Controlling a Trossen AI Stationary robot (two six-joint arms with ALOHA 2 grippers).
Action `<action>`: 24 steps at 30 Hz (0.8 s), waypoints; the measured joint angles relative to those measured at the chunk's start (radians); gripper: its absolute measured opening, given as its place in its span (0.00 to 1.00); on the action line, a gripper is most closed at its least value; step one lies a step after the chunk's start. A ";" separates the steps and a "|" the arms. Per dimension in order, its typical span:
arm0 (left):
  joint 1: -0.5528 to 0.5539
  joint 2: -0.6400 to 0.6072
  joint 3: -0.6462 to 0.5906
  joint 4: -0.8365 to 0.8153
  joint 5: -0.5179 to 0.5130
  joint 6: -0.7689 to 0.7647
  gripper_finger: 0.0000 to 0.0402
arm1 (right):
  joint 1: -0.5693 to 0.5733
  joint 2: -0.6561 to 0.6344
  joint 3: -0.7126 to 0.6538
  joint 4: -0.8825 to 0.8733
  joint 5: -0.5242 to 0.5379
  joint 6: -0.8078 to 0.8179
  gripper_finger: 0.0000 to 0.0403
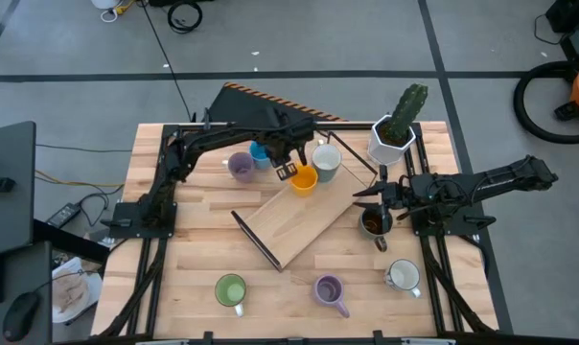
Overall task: Place coffee mugs
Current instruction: Put the light blue mug on the shelf
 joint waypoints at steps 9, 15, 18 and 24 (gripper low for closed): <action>0.069 -0.004 -0.125 0.089 0.022 0.001 0.21 | 0.000 0.000 0.000 0.002 0.000 0.003 0.28; 0.117 -0.004 -0.143 0.117 0.048 -0.052 0.30 | 0.000 0.000 0.000 -0.001 0.000 0.003 0.28; 0.138 -0.006 -0.183 0.140 0.099 -0.101 0.38 | 0.000 0.000 0.000 -0.002 0.000 0.006 0.28; 0.149 -0.004 -0.276 0.193 0.102 -0.153 0.43 | 0.000 0.000 0.000 0.005 0.000 0.005 0.28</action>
